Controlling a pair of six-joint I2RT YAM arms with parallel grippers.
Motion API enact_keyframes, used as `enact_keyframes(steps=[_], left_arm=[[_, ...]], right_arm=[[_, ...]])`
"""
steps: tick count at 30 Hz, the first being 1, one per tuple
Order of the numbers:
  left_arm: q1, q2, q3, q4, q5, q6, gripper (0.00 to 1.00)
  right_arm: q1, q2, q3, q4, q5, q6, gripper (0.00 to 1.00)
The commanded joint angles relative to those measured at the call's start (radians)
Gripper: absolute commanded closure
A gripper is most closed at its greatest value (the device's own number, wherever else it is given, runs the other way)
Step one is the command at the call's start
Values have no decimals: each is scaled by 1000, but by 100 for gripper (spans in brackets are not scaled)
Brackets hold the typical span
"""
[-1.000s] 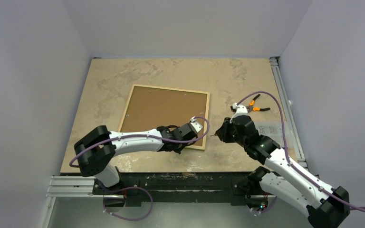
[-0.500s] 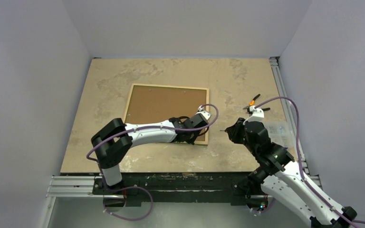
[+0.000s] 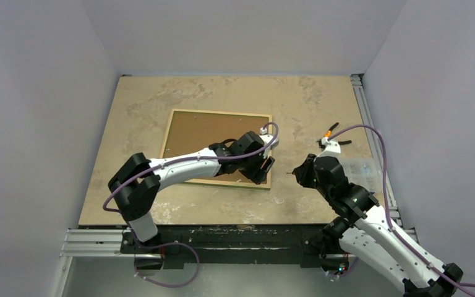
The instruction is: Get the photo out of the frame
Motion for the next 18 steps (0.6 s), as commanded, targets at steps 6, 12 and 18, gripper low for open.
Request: enact_keyframes(steps=[6,12,18], left_arm=[[-34,7,-38,128,139,289,31],[-83,100,30,133,118,374,47],[-99,139,17,149,94,372,52]], right_arm=[[4,-36,21,42,42,23,100],[5,-67,38,-14,74,22,100],[3,-108,19,-34,79,43,100]])
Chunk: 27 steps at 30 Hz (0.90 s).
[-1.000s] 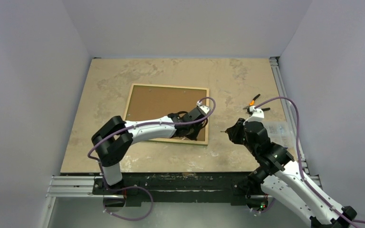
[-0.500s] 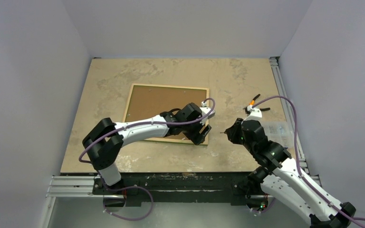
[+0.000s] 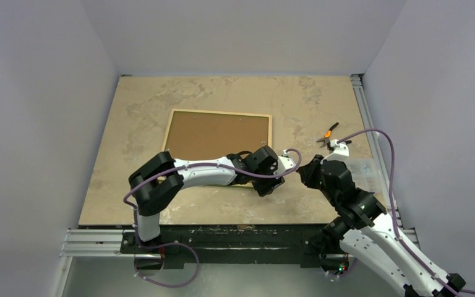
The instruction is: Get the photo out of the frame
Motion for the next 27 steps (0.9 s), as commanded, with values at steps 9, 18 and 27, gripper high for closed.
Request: enact_keyframes(steps=[9,18,27], left_arm=[[-34,51,5,66,-119,20,71],[-59,123,53,-7,-389,-134,85],[79,163,240,-61,-260,-319,100]], right_arm=[[2,-33,19,-10,38,38,100],[2,-56,16,-29,69,61,100],[4,-134,66,-206,291,226,100]])
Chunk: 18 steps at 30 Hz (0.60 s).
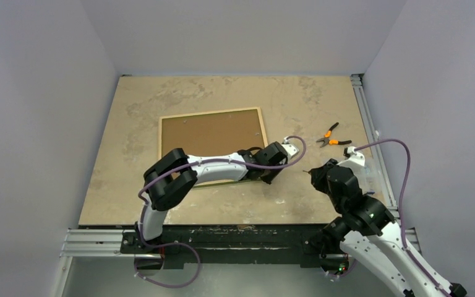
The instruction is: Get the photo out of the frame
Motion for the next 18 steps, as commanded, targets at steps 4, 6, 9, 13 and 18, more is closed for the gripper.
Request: enact_keyframes(steps=[4,6,9,13,18], left_arm=[[178,80,215,-60,153,-255,100],[220,129,314,-87,218,-325,100],[286,206,436,-56,369,-449,100],[348,252,560,-55,490,-500,81],[361,45,377,-41,447,-294,44]], right_arm=[[3,-34,57,-44,111,60,100],[3,-26,54,-20,73,36,100],[4,-13,55,-3,41,12,100],[3,0,68,-1,17,-4,100],[3,6,56,24,-7,-18,100]])
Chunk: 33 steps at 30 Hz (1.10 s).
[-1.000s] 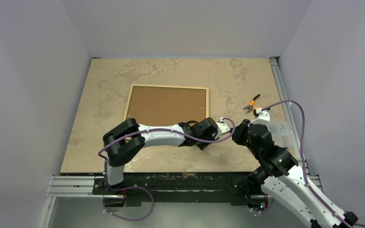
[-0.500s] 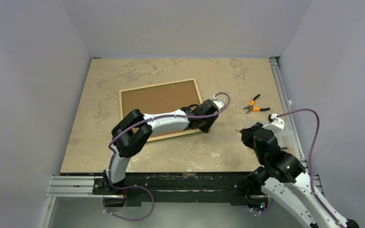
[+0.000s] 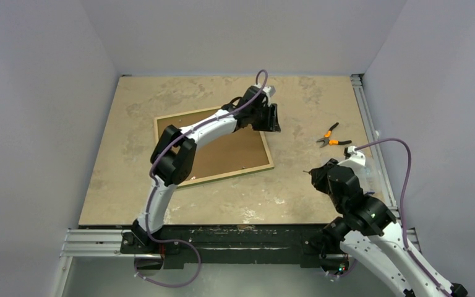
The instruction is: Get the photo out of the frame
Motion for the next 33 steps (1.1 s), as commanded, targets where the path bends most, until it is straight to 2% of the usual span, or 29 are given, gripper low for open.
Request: enact_keyframes(steps=[1,8,11,16,19,26,33], left_arm=[[-7,-239,-181,-1,26,151,40],[-5,-622,-662,-54,-149,321,14],[-5,-729,-789,-107,-274,312,11],[-5,-806,-914,-162,-405,260,11],[-5,-806,-945,-174,-414,239,13],[-15,-790,-972,-176,-392,222,27],[-57,-725,-957,-160,-424,220,31]], right_arm=[[4,12,28,66,-21,-26,100],[3,54,-7,142,-58,-60,100],[3,76,-17,177,-83,-73,100],[2,111,-26,217,-112,-82,100],[3,116,-29,224,-119,-80,100],[3,99,-44,212,-124,-68,100],[3,96,-54,214,-136,-58,100]])
